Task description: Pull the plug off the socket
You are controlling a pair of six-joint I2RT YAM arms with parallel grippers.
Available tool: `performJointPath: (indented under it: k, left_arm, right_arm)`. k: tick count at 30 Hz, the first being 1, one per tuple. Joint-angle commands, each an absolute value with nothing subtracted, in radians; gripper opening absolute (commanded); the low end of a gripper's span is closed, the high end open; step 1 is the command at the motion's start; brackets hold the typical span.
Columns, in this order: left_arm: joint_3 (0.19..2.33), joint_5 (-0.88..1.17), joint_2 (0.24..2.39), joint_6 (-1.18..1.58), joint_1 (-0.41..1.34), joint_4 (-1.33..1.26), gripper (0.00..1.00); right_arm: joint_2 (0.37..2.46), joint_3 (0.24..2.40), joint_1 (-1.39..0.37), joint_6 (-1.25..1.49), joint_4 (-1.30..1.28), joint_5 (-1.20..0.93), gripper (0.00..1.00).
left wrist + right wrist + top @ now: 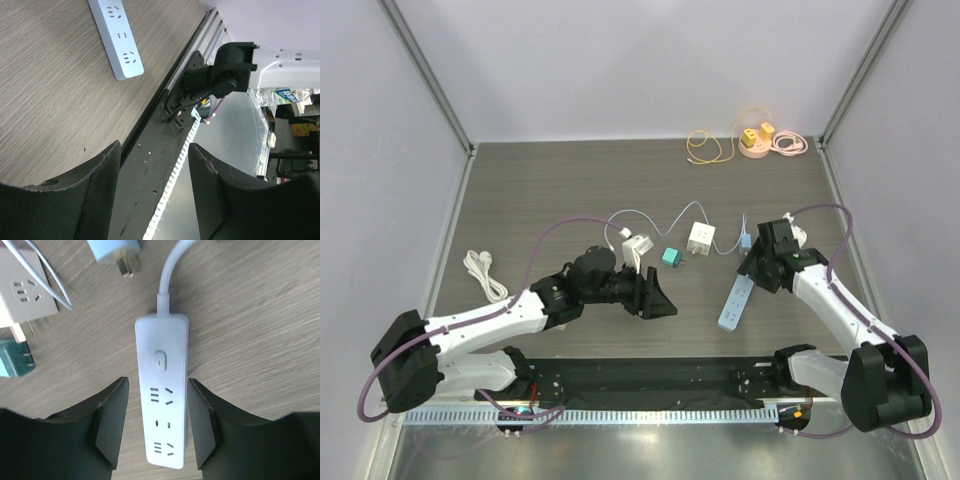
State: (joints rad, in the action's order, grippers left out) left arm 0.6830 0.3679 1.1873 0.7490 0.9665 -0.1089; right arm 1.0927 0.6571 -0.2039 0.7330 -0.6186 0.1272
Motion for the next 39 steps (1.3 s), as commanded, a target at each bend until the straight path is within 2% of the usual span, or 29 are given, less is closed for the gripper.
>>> performJointPath:
  k: [1,6,13,14,16,20,22,25,27,28,31,35,38,39]
  left_arm:
    - [0.683,0.388,1.103,0.703,0.963,-0.055,0.57]
    - [0.677,0.325,0.981,0.677,0.963,0.038,0.59]
    - [0.67,0.31,0.95,0.66,0.963,0.063,0.62]
    - [0.669,0.311,0.948,0.66,0.963,0.061,0.61]
    - [0.664,0.314,0.945,0.657,0.963,0.061,0.62]
    - [0.661,0.307,0.93,0.641,0.963,0.075,0.63]
    - [0.66,0.307,0.931,0.64,0.965,0.075,0.63]
    - [0.66,0.307,0.939,0.637,0.98,0.071,0.63]
    - [0.66,0.307,0.936,0.635,0.988,0.072,0.63]
    - [0.661,0.304,0.934,0.632,0.991,0.074,0.63]
    - [0.66,0.29,0.923,0.624,0.996,0.081,0.64]
    - [0.663,0.287,0.92,0.618,1.0,0.087,0.64]
    - [0.661,0.281,0.919,0.618,1.003,0.086,0.64]
    - [0.66,0.281,0.916,0.618,1.003,0.084,0.65]
  right_arm:
    - [1.146,0.722,-0.215,0.704,-0.652,0.227,0.56]
    - [1.209,0.738,-0.255,0.715,-0.632,0.239,0.57]
    - [1.278,0.738,-0.29,0.749,-0.624,0.262,0.58]
    - [1.285,0.735,-0.291,0.752,-0.626,0.274,0.58]
    - [1.302,0.742,-0.291,0.755,-0.653,0.307,0.5]
    - [1.307,0.747,-0.291,0.738,-0.678,0.365,0.5]
    - [1.298,0.736,-0.291,0.742,-0.657,0.336,0.53]
    - [1.27,0.733,-0.29,0.752,-0.627,0.284,0.7]
    - [1.255,0.739,-0.291,0.749,-0.626,0.275,0.74]
    - [1.252,0.747,-0.291,0.747,-0.63,0.273,0.8]
    - [1.258,0.743,-0.291,0.747,-0.634,0.268,0.85]
    - [1.334,0.747,-0.293,0.749,-0.63,0.264,0.83]
    - [1.388,0.772,-0.291,0.73,-0.652,0.32,0.77]
    - [1.4,0.781,-0.291,0.726,-0.663,0.33,0.7]
